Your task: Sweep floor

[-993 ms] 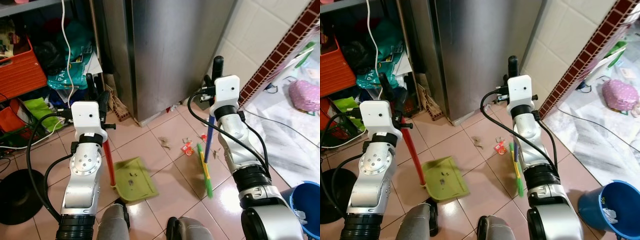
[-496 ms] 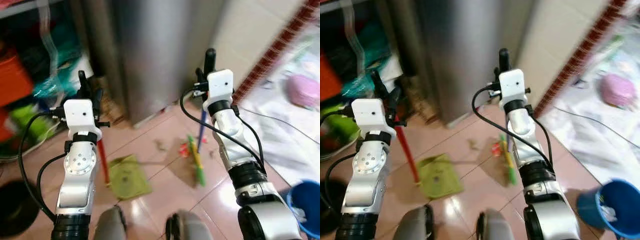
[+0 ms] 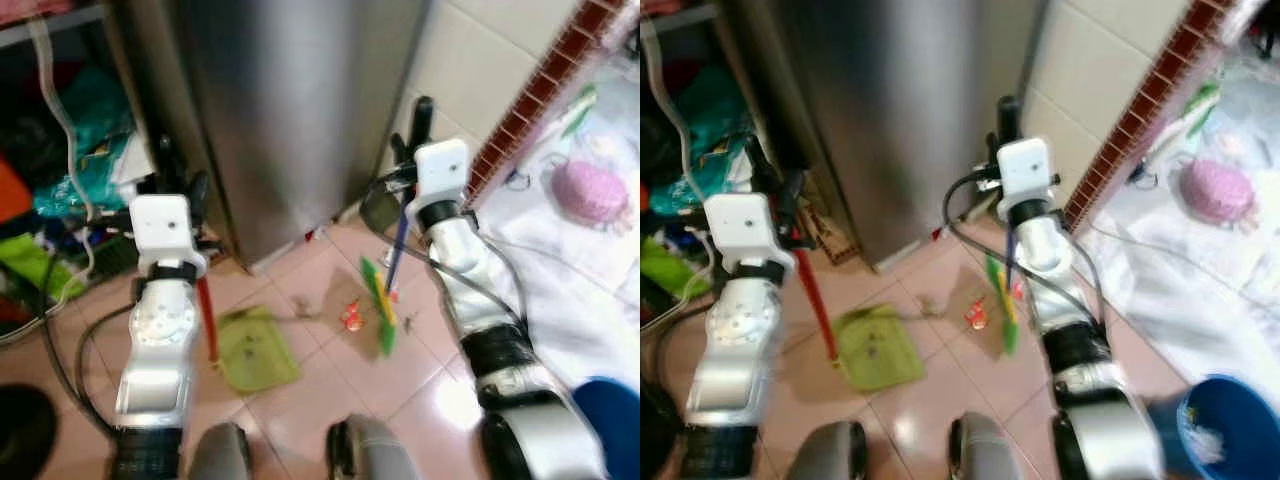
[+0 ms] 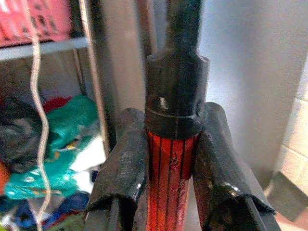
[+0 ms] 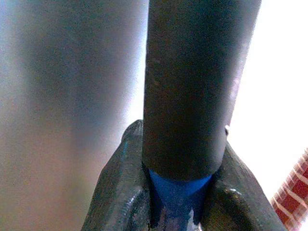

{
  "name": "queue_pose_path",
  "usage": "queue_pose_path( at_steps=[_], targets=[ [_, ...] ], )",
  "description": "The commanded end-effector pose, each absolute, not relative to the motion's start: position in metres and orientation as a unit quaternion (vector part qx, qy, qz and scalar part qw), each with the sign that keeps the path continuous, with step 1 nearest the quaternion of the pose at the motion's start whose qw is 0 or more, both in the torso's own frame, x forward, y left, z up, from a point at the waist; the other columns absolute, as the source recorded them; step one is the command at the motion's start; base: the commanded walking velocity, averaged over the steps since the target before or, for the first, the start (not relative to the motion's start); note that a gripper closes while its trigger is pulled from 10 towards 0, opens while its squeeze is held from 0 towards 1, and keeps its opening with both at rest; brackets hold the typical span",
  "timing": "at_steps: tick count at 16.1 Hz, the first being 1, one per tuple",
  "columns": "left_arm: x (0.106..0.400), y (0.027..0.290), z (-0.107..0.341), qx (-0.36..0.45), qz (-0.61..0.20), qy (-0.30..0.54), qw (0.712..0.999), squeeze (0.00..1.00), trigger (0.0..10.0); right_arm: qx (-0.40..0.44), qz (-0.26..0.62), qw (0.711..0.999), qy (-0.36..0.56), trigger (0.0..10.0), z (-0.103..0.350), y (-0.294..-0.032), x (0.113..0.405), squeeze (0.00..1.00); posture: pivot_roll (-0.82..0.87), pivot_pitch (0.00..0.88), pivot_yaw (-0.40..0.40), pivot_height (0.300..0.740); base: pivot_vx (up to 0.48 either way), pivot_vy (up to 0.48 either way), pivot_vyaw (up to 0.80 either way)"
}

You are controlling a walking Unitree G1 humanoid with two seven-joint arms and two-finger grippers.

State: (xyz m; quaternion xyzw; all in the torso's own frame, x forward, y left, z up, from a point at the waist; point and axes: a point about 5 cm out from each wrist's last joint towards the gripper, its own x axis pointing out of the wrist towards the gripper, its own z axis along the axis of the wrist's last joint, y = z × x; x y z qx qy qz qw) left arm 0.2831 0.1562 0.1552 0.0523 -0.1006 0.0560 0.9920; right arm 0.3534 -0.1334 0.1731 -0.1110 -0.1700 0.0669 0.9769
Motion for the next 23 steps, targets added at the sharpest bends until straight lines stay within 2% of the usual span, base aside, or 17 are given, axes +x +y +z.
queue_pose_path(
  at_steps=[1,9,16,21,23],
  targets=[
    [0.281,0.157,0.169,0.052,0.061,-0.135,0.988,0.0,10.0,-0.136,0.067,0.968,-0.201,10.0,0.188,-0.135,0.355,0.0,0.01,0.163,-0.092,0.74,0.0,0.0,0.0],
    [0.282,0.17,0.162,0.093,0.118,-0.13,0.98,0.0,10.0,-0.134,0.069,0.967,-0.203,10.0,0.189,-0.135,0.355,0.0,0.01,0.158,-0.092,0.74,0.0,0.0,0.0],
    [0.296,0.162,0.153,0.101,0.107,-0.137,0.98,0.0,10.0,-0.115,0.109,0.97,-0.186,10.0,0.181,-0.126,0.352,0.0,-0.01,0.186,-0.106,0.74,0.0,0.0,0.0],
    [0.307,0.143,0.139,0.061,0.049,-0.119,0.99,0.0,10.0,-0.09,0.143,0.972,-0.162,10.0,0.171,-0.109,0.348,0.0,-0.02,0.216,-0.117,0.74,0.0,0.0,0.0],
    [0.311,0.128,0.129,0.042,0.008,-0.104,0.994,0.0,10.0,-0.091,0.151,0.973,-0.151,10.0,0.166,-0.109,0.345,0.0,-0.03,0.222,-0.114,0.74,0.0,0.0,0.0]
  ],
)
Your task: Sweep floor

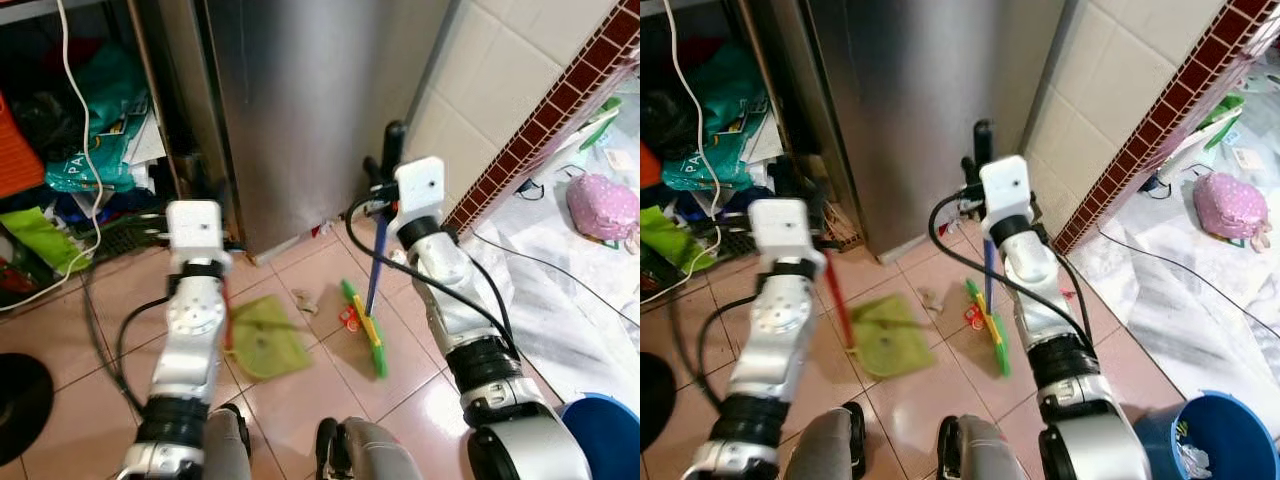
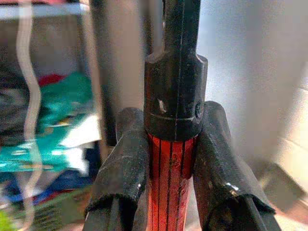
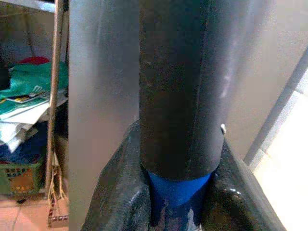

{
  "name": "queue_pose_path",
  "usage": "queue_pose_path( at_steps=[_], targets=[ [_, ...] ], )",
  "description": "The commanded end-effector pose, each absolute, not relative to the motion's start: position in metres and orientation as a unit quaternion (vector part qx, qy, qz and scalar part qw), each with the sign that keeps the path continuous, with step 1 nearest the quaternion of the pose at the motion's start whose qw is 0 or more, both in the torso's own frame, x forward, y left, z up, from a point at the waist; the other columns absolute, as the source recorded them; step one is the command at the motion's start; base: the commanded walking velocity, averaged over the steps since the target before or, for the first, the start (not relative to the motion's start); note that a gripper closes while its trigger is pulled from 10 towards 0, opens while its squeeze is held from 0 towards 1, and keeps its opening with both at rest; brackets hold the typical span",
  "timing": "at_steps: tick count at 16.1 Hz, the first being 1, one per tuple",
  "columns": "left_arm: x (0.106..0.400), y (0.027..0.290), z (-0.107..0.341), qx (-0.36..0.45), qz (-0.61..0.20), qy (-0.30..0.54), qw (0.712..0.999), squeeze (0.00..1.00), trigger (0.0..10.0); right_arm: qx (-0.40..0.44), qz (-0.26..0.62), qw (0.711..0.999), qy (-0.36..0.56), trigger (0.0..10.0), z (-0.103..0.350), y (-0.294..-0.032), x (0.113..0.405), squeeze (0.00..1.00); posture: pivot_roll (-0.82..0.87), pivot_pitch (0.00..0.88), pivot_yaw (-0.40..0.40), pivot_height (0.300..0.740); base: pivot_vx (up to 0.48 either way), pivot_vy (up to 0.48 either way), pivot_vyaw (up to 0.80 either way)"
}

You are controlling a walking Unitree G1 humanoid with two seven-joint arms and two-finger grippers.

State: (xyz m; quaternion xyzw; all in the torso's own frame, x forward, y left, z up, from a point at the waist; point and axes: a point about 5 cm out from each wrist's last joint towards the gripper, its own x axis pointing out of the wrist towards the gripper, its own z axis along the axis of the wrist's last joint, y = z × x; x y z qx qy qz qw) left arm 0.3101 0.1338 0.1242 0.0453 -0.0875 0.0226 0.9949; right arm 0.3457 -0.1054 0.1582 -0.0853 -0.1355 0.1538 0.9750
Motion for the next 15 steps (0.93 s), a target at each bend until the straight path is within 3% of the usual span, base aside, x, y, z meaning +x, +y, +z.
queue_pose_path(
  at_steps=[1,7,12,15],
  targets=[
    [0.311,0.125,0.124,0.041,0.0,-0.094,0.995,0.0,10.0,-0.093,0.145,0.974,-0.145,10.0,0.164,-0.111,0.345,0.0,-0.03,0.223,-0.11,0.74,0.0,0.0,0.0],
    [0.312,0.119,0.115,0.036,-0.018,-0.079,0.996,0.0,10.0,-0.083,0.142,0.979,-0.117,10.0,0.156,-0.114,0.345,0.0,-0.02,0.22,-0.127,0.74,0.0,0.0,0.0],
    [0.313,0.114,0.11,0.031,-0.037,-0.068,0.997,0.0,10.0,0.005,0.148,0.987,-0.066,10.0,0.151,-0.11,0.349,0.0,-0.02,0.216,-0.127,0.74,0.0,0.0,0.0],
    [0.313,0.11,0.107,0.03,-0.053,-0.059,0.996,0.0,10.0,0.012,0.151,0.987,-0.055,10.0,0.149,-0.11,0.349,0.0,-0.02,0.215,-0.125,0.74,0.0,0.0,0.0]
  ],
)
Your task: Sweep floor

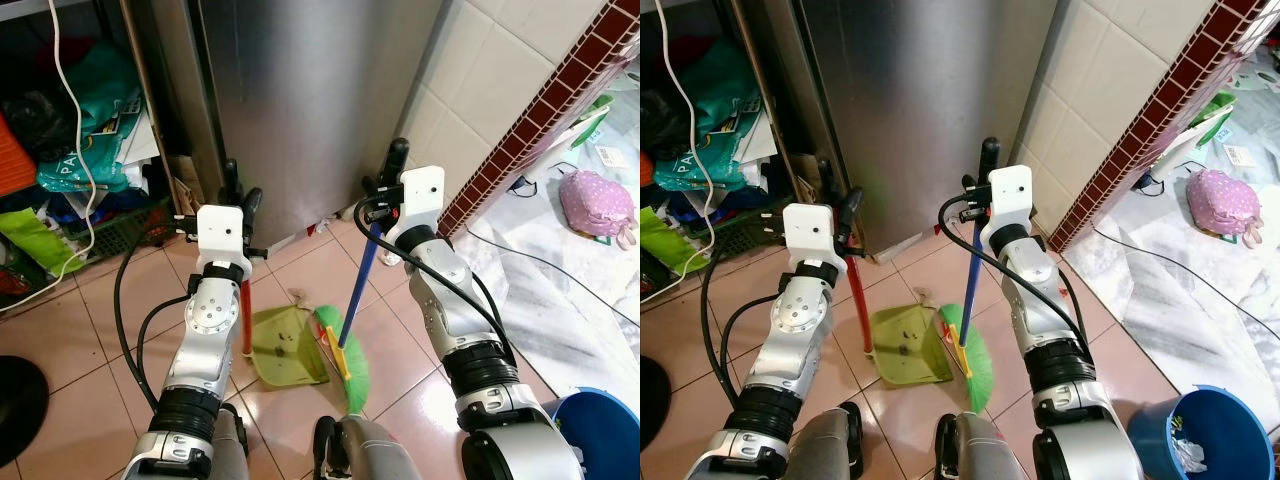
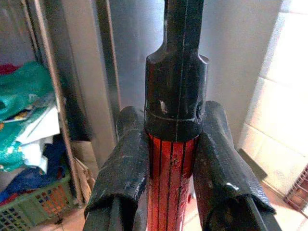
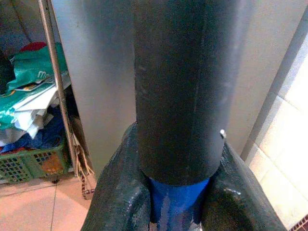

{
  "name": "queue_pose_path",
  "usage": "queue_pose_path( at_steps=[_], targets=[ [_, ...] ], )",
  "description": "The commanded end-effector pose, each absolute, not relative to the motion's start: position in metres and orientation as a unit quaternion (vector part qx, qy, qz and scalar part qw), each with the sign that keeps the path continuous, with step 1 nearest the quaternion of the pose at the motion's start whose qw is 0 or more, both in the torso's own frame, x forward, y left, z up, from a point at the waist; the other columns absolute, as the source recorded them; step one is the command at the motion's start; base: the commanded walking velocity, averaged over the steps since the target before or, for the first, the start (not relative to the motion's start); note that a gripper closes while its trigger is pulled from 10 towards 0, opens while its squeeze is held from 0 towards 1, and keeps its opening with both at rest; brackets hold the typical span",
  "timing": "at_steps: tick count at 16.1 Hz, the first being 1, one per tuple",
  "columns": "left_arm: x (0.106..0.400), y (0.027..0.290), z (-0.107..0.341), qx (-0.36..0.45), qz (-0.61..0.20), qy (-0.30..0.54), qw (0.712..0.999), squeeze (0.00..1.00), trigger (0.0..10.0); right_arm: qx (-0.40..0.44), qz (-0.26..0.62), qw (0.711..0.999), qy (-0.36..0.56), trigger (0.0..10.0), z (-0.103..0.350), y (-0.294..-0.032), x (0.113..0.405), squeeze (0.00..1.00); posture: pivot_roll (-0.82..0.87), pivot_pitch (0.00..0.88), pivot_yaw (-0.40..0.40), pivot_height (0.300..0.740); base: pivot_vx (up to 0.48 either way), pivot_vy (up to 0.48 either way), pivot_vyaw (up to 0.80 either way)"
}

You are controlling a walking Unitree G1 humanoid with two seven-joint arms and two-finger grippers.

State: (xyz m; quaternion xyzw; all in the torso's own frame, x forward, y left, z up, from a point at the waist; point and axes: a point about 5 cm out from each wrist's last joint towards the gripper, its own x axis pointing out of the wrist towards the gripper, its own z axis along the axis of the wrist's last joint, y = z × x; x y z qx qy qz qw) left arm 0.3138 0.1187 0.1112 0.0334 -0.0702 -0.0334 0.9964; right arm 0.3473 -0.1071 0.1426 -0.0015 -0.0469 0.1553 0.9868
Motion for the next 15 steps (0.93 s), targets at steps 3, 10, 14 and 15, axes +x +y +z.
queue_pose_path(
  at_steps=[3,10,14,15],
  targets=[
    [0.313,0.109,0.107,0.03,-0.057,-0.057,0.996,0.0,10.0,0.027,0.168,0.985,-0.041,10.0,0.148,-0.107,0.349,0.0,-0.02,0.215,-0.124,0.74,0.0,0.0,0.0],
    [0.314,0.105,0.105,0.028,-0.073,-0.052,0.996,0.0,10.0,0.134,0.225,0.963,-0.062,10.0,0.188,-0.089,0.351,0.0,-0.04,0.208,-0.116,0.74,0.0,0.0,0.0],
    [0.314,0.104,0.103,0.027,-0.078,-0.048,0.995,0.0,10.0,0.065,0.255,0.951,-0.16,10.0,0.237,-0.087,0.351,0.0,-0.04,0.203,-0.115,0.74,0.0,0.0,0.0],
    [0.314,0.103,0.103,0.028,-0.079,-0.047,0.995,0.0,10.0,0.066,0.255,0.95,-0.167,10.0,0.243,-0.087,0.352,0.0,-0.04,0.203,-0.115,0.74,0.0,0.0,0.0]
  ],
)
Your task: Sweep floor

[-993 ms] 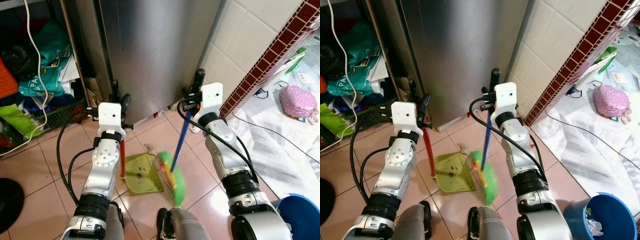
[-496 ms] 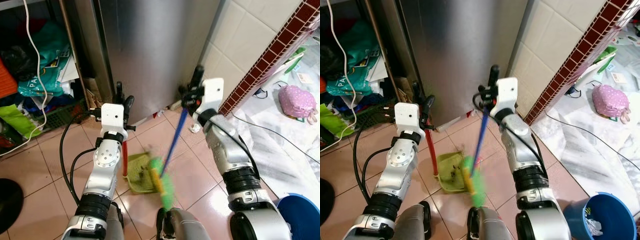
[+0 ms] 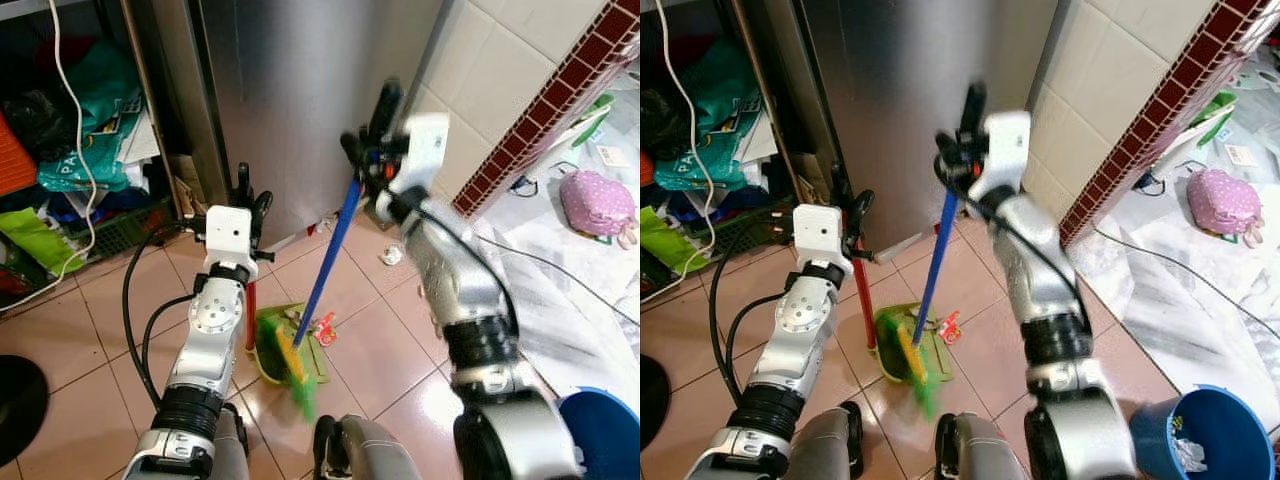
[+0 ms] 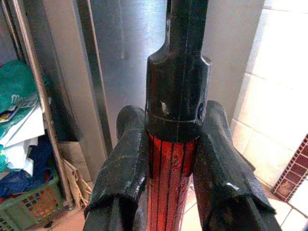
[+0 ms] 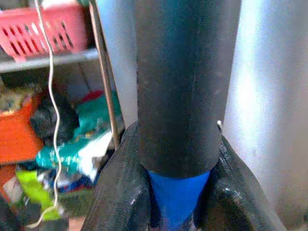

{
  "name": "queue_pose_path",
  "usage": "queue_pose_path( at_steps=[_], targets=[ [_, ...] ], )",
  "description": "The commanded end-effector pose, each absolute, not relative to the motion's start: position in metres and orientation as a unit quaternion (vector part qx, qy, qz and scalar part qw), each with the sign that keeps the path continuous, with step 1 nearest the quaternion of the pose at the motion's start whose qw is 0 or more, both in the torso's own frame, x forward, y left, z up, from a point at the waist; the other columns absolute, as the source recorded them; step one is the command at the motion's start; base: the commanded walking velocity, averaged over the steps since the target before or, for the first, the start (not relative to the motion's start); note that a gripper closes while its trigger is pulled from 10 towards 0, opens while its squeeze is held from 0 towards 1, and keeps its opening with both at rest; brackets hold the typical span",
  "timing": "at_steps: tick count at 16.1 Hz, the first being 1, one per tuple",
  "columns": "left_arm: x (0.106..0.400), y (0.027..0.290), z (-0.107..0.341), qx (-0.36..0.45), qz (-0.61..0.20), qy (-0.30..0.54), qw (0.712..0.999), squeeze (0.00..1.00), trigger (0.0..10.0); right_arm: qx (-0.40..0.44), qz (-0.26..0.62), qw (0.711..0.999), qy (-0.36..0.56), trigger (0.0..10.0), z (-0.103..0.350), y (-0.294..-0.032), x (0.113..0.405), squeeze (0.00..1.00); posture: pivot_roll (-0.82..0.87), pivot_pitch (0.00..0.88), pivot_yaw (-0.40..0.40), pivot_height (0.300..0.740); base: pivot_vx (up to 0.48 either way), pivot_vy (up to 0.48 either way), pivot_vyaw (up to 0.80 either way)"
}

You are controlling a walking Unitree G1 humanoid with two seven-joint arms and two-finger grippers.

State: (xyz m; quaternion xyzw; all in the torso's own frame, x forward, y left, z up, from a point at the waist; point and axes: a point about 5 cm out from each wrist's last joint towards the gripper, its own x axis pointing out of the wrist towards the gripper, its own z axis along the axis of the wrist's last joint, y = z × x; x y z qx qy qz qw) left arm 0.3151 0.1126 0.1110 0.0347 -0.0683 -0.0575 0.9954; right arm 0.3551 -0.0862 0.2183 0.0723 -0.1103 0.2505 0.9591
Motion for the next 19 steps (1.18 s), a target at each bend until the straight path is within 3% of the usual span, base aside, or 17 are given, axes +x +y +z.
queue_pose_path(
  at_steps=[1,9,12,13,19],
  targets=[
    [0.314,0.102,0.102,0.028,-0.08,-0.045,0.995,0.0,10.0,0.072,0.256,0.947,-0.181,10.0,0.257,-0.089,0.353,0.0,-0.04,0.202,-0.117,0.74,0.0,0.0,0.0],
    [0.314,0.1,0.101,0.034,-0.087,-0.042,0.995,0.0,10.0,0.064,0.237,0.943,-0.225,10.0,0.283,-0.102,0.36,0.0,-0.03,0.202,-0.12,0.74,0.0,0.0,0.0],
    [0.314,0.1,0.101,0.035,-0.089,-0.041,0.995,0.0,10.0,0.012,0.214,0.947,-0.241,10.0,0.281,-0.111,0.362,0.0,-0.03,0.204,-0.118,0.74,0.0,0.0,0.0],
    [0.314,0.1,0.101,0.036,-0.09,-0.042,0.994,0.0,10.0,-0.051,0.188,0.946,-0.258,10.0,0.278,-0.116,0.363,0.0,-0.03,0.204,-0.118,0.74,0.0,0.0,0.0],
    [0.314,0.1,0.102,0.037,-0.09,-0.042,0.994,0.0,10.0,-0.093,0.16,0.964,-0.192,10.0,0.223,-0.124,0.362,0.0,-0.03,0.206,-0.119,0.74,0.0,0.0,0.0]
  ],
)
